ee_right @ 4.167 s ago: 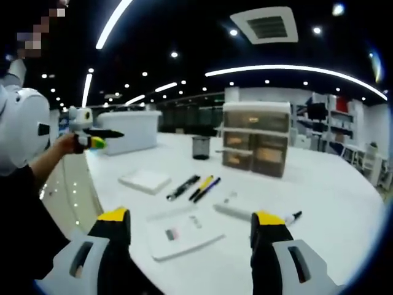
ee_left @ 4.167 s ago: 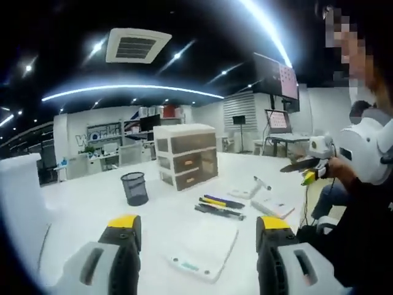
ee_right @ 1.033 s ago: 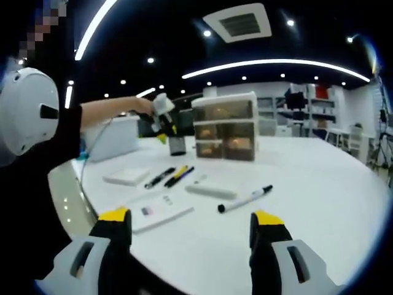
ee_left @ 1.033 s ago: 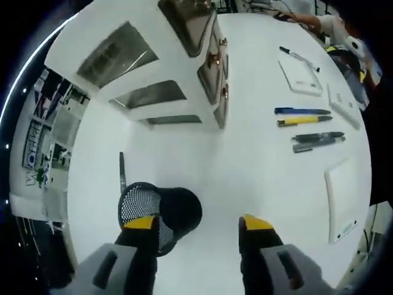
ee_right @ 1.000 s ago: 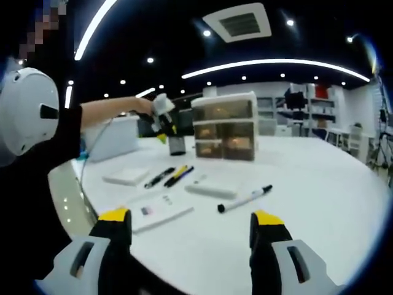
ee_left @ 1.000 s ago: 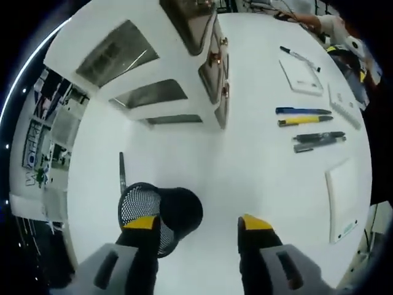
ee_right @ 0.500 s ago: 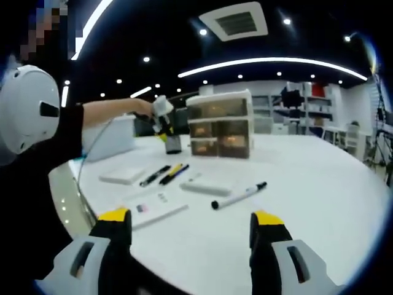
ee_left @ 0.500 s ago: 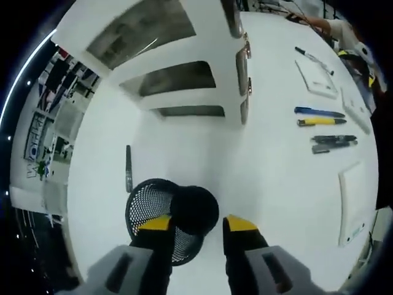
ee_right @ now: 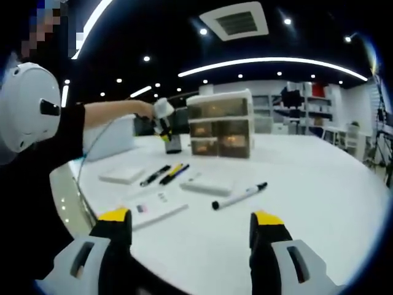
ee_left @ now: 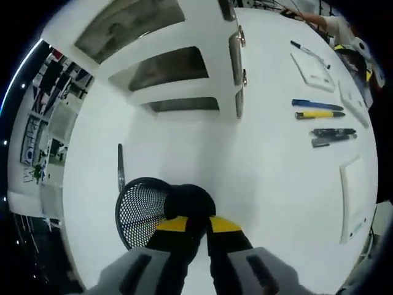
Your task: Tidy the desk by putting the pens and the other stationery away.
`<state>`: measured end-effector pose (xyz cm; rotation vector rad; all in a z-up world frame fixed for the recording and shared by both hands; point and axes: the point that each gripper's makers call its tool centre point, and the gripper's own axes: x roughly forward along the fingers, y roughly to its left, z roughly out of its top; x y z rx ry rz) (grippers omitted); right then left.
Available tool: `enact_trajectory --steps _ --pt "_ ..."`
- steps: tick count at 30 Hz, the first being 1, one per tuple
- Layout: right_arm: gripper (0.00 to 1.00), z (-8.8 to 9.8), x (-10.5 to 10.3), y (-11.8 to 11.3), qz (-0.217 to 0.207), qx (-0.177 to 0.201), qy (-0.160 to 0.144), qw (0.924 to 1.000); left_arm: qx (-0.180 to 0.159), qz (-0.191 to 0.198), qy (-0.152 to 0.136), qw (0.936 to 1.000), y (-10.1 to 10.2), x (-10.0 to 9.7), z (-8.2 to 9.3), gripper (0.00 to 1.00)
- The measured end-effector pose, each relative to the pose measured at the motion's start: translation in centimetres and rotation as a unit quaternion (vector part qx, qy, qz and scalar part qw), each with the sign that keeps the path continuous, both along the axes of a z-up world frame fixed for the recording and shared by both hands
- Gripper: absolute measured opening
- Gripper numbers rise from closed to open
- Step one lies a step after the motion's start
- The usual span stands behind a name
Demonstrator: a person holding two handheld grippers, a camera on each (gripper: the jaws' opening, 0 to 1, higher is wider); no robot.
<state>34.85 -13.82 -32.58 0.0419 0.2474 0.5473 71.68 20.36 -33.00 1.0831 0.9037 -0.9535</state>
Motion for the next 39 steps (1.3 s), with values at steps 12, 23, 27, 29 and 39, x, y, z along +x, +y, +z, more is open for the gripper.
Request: enact_trajectory --steps 12,23,27,29,39 --pt "0.74 0.0 0.1 0.3 0.004 0.001 0.000 1.0000 -0.021 0.014 0.003 0.9997 -0.3 -0.3 0.7 0.04" --pt "0.74 0.3 -0.1 1.2 0.019 0.003 -0.005 0.9998 -0.026 0.048 -0.007 0.9985 2.5 -1.8 2.7 0.04" --pt "0.74 0.6 -0.2 1.9 0.030 0.004 -0.009 0.9995 -0.026 0.065 -0.006 0.9975 4.5 -3.1 2.9 0.04" --pt "0.74 0.7 -0.3 2.1 0.035 0.003 -0.011 0.9993 -0.028 0.073 -0.005 0.9969 5.4 -3.7 2.9 0.04" --pt "0.74 0.9 -0.6 3.5 0.057 0.006 -0.013 0.9983 -0.028 0.107 0.010 0.9938 9.3 -6.8 2.5 0.04"
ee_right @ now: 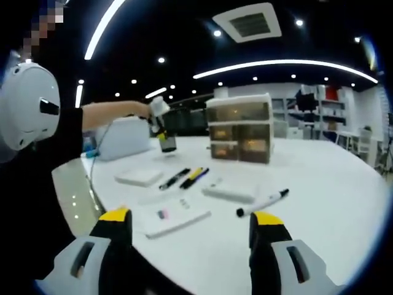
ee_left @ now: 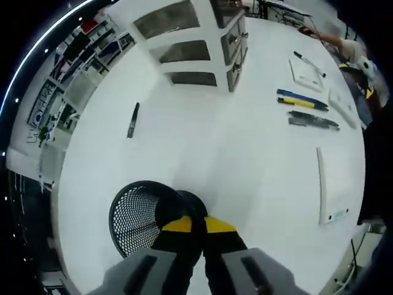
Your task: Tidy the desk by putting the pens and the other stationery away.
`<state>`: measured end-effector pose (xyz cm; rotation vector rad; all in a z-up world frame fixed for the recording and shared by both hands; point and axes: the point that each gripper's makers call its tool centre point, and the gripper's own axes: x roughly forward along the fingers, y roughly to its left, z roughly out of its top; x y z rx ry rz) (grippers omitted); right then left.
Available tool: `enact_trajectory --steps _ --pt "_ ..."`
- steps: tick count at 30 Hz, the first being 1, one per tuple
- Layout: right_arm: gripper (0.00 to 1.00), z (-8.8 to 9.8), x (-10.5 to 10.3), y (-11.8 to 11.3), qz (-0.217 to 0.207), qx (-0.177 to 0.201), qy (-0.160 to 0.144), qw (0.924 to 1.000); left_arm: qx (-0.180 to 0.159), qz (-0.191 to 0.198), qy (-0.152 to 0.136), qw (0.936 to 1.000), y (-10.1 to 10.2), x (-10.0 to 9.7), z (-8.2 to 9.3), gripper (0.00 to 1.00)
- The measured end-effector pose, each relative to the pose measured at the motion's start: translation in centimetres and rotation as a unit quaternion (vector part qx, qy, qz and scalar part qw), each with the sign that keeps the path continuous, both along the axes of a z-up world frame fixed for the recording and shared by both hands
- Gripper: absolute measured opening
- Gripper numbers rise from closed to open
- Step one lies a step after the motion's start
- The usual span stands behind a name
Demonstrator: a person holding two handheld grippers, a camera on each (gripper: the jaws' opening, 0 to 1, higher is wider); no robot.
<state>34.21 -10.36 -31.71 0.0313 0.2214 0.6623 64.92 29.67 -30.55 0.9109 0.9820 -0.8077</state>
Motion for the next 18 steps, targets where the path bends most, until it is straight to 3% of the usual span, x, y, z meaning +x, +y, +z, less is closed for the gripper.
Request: enact_trajectory --steps 18 --pt "0.74 0.2 0.0 1.5 0.022 -0.002 -0.002 0.9997 -0.011 0.044 0.033 0.9984 4.5 -3.4 -1.6 0.05"
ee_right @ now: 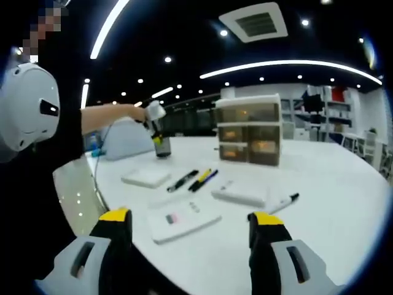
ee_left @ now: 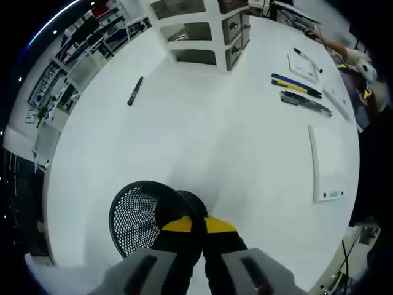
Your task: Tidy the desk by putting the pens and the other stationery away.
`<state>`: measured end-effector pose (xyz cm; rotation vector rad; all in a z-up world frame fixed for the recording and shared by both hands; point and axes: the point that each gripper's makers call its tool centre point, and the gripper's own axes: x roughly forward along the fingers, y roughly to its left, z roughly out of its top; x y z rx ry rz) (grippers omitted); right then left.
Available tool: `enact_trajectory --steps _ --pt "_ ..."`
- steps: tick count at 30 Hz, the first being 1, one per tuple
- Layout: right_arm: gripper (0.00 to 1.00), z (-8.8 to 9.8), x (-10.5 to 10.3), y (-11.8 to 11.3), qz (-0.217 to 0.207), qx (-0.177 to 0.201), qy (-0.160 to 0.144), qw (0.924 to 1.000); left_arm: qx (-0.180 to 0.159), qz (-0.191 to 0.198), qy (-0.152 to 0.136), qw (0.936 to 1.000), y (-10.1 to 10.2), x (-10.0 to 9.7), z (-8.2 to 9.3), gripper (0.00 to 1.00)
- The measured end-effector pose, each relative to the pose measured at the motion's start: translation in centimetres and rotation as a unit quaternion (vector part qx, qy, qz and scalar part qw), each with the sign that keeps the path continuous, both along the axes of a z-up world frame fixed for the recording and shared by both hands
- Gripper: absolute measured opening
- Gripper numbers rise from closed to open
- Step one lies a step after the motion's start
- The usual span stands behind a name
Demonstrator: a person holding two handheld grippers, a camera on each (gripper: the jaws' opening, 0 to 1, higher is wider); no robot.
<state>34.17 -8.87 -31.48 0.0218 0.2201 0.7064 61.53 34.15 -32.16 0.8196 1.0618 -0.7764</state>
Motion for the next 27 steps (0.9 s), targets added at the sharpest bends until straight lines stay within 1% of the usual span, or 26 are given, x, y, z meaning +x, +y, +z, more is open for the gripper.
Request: enact_trajectory --steps 4,7,9,11,14,17,18,19,20,21,22,24,27 --pt "0.74 0.0 0.0 0.1 0.000 -0.001 0.000 1.0000 -0.006 0.008 0.012 0.9999 0.4 -0.4 -0.4 0.05" --pt "0.74 0.0 0.0 0.1 0.000 -0.001 0.001 1.0000 -0.007 0.009 0.012 0.9999 0.7 -0.4 -0.6 0.04" --pt "0.73 0.0 0.0 0.0 -0.001 -0.002 0.001 1.0000 -0.015 0.014 0.023 0.9995 0.7 -0.7 -0.9 0.04" --pt "0.73 0.0 0.0 0.0 -0.001 -0.003 0.001 1.0000 -0.020 0.019 0.019 0.9994 0.6 -0.5 -0.9 0.05" --pt "0.73 0.0 0.1 0.0 -0.002 -0.003 0.002 1.0000 -0.021 0.018 0.021 0.9994 0.5 -0.6 -0.8 0.05" --pt "0.73 0.1 0.1 0.1 0.000 -0.003 0.001 1.0000 -0.006 0.008 0.003 0.9999 0.7 -0.2 -0.7 0.06" --pt "0.73 0.1 0.1 0.1 0.001 -0.002 0.001 1.0000 -0.003 0.005 0.001 1.0000 0.7 -0.2 -0.7 0.07" --pt "0.73 0.1 0.1 0.1 0.001 -0.002 0.001 1.0000 0.006 -0.006 -0.002 1.0000 0.7 -0.2 -0.8 0.10" --pt "0.73 0.1 0.1 0.2 0.002 -0.002 0.001 1.0000 0.018 -0.022 -0.009 0.9996 0.8 -0.1 -0.7 0.16" --pt "0.73 0.1 0.1 0.2 0.002 -0.002 0.001 1.0000 0.019 -0.020 -0.014 0.9995 0.7 -0.1 -0.7 0.25" --pt "0.73 0.1 0.0 0.2 0.003 -0.002 0.001 1.0000 0.019 -0.018 -0.015 0.9995 0.7 -0.1 -0.6 0.31" --pt "0.73 0.1 0.0 0.2 0.004 -0.001 0.000 1.0000 0.019 -0.011 -0.020 0.9996 0.7 0.0 -0.3 0.37" --pt "0.73 0.2 0.0 0.1 0.004 0.001 -0.002 1.0000 0.029 -0.015 -0.034 0.9989 0.8 0.1 0.3 0.42"
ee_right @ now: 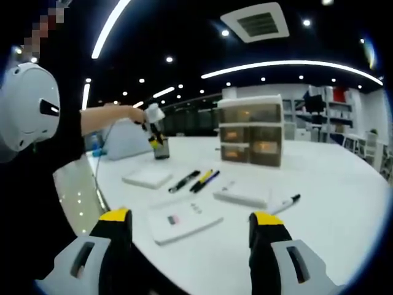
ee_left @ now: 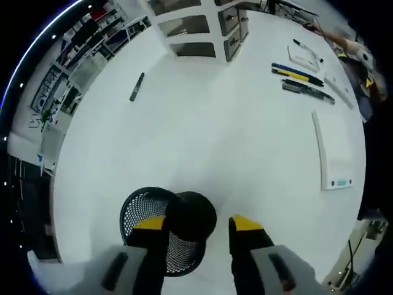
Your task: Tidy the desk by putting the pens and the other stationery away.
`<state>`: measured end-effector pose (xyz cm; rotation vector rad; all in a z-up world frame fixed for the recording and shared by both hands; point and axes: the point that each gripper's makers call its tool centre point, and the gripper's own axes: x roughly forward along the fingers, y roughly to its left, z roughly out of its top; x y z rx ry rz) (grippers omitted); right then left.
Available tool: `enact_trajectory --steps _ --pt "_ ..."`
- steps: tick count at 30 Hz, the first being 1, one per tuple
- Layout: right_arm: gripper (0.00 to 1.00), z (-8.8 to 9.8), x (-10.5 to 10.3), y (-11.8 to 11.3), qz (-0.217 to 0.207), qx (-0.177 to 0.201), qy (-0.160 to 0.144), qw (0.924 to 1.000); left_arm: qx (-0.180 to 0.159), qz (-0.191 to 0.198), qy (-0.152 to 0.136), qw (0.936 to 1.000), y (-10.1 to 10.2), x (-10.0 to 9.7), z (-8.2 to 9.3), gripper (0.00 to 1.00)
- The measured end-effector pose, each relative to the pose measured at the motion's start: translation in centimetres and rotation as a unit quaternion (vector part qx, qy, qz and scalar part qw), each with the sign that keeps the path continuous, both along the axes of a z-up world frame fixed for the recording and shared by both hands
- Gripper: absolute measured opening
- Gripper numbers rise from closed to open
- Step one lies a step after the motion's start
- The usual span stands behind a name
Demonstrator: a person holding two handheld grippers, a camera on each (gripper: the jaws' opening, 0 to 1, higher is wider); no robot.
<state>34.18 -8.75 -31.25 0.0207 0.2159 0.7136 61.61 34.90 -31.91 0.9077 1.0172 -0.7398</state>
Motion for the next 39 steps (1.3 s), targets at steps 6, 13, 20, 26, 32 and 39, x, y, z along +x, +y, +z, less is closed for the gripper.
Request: enact_trajectory --steps 6,13,20,26,32,39 --pt "0.73 0.0 -0.1 0.1 0.004 0.001 -0.001 1.0000 0.018 -0.007 -0.023 0.9996 -0.4 -0.1 1.4 0.47" --pt "0.73 0.1 -0.2 0.5 0.011 0.007 -0.003 0.9999 0.031 -0.044 -0.043 0.9976 -3.2 -0.2 3.0 0.47" --pt "0.73 0.2 -0.2 0.2 0.007 0.010 -0.004 0.9999 0.029 -0.080 -0.066 0.9942 -6.7 0.8 4.1 0.47" --pt "0.73 0.0 -0.3 -0.4 -0.002 0.012 -0.001 0.9999 0.030 -0.100 -0.069 0.9922 -9.2 2.2 4.0 0.47" --pt "0.73 -0.2 -0.3 -1.5 -0.015 0.017 0.002 0.9997 0.018 -0.112 -0.074 0.9908 -11.6 3.9 4.0 0.48" --pt "0.73 -0.5 0.1 -2.4 -0.025 0.019 0.007 0.9995 0.010 -0.111 -0.079 0.9906 -13.6 6.4 3.9 0.49"
